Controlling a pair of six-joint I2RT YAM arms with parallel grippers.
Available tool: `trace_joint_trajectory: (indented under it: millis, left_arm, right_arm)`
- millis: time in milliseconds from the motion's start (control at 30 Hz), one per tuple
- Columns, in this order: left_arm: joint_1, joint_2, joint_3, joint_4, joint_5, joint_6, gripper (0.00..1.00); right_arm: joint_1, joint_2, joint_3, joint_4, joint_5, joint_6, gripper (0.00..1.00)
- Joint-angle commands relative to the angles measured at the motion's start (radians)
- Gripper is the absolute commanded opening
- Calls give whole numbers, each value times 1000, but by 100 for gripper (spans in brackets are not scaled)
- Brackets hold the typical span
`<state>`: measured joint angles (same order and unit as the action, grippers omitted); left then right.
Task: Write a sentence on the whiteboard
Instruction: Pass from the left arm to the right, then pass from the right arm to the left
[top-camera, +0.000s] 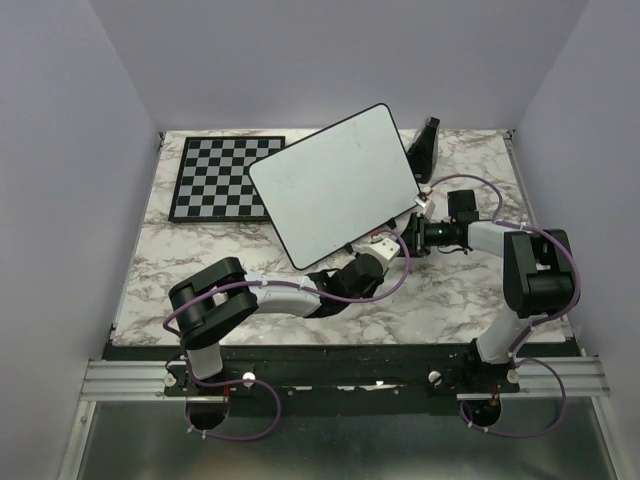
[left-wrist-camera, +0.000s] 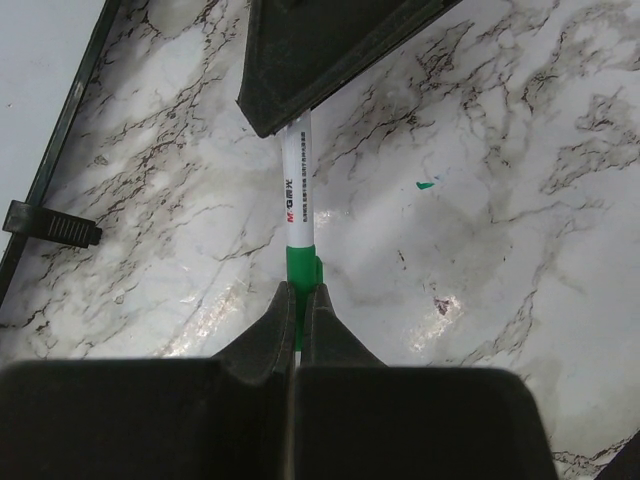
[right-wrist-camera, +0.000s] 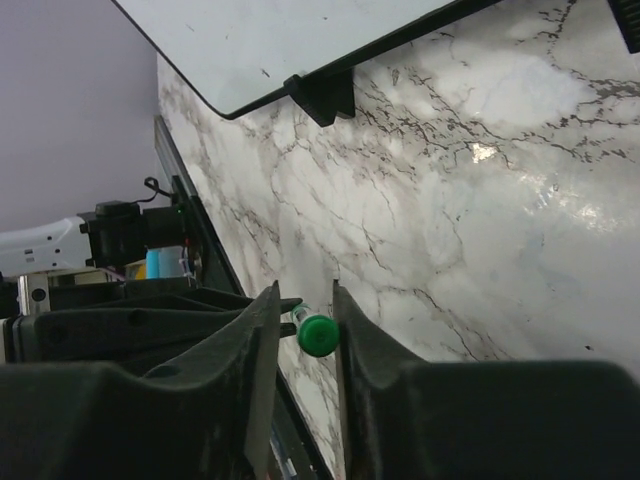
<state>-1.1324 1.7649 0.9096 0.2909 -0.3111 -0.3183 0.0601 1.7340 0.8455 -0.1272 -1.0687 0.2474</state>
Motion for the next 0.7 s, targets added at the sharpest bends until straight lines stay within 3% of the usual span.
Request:
trace_joint_trajectory:
  millis: [0, 133, 233, 267, 300, 333, 367, 467, 667]
  left_arm:
    - [-4, -16, 29, 34, 20, 1, 0]
    - [-4, -30, 20, 39, 15, 4, 0]
    - [-3, -61, -12, 60, 1, -1, 0]
    - [-3, -76, -41, 63, 4, -4, 8]
    - [-3, -119, -60, 73, 7, -8, 25]
    - [-1, -145, -81, 82, 18, -16, 63]
    - [-1, -174, -128, 89, 29, -30, 74]
    - [13, -316, -228, 125, 133, -42, 91]
    - [43, -539, -334, 123, 309, -13, 94]
  right_arm:
    - [23, 18, 13, -2, -36, 3, 31]
    - [23, 13, 24, -12, -42, -13, 8]
    - [23, -14, 36, -23, -54, -29, 5]
    - [21, -28, 40, -32, -59, -37, 5]
    - [21, -57, 41, -35, -62, -46, 4]
    - [23, -73, 43, -38, -86, -80, 4]
    - [21, -86, 58, -78, -99, -117, 4]
    - [23, -111, 124, -266, -181, -368, 4]
    - [64, -171, 167, -452, -298, -643, 4]
